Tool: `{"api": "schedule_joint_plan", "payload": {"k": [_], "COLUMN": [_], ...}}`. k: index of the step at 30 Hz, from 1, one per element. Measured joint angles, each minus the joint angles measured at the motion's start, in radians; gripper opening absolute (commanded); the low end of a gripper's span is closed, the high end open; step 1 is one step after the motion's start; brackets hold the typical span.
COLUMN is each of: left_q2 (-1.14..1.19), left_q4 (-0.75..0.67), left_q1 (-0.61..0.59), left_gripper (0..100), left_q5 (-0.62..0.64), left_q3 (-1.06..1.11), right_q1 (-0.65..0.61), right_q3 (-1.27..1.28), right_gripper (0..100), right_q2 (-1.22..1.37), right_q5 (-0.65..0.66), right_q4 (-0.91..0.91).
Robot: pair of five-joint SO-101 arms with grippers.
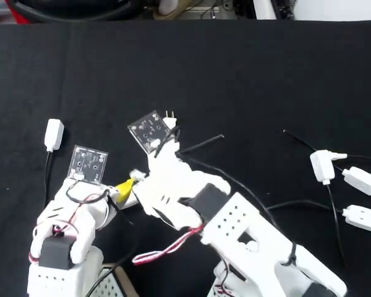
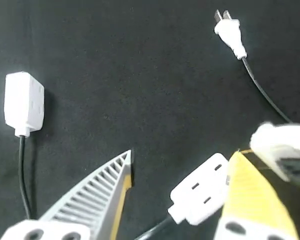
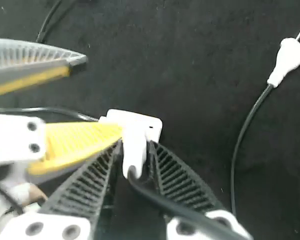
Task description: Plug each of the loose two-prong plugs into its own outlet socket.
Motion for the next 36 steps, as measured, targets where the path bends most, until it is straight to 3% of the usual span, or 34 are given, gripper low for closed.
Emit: {"api": "schedule_joint_plan", "payload": {"k": [5, 9, 18, 27, 36], "left_q2": [-0.006, -0.005, -0.006, -0.005, -0.005], "left_q4": [0.097, 0.095, 0.066, 0.066, 0.066], "left_q1": [-0.037, -0.181, -0.502, -0.601, -0.609], "left_gripper": [30, 30, 30, 30, 30], "left_q5": [-0.023, -0.091, -0.103, -0.195, -0.203], "left_q3": [-0.041, -0.044, -0.02, 0.057, 0.06], "right_q1": [0.006, 0.018, 0.017, -0.057, -0.057], "right_q3": [-0.002, -0.002, -0.14, -0.253, -0.292], "right_gripper": [1.1, 1.1, 1.1, 1.1, 1.1], "right_q2": [0.002, 0.008, 0.241, 0.532, 0.578], "right_q5": [0.0, 0.0, -0.034, -0.138, -0.157], "right_q4": [0.028, 0.072, 0.149, 0.143, 0.143]}}
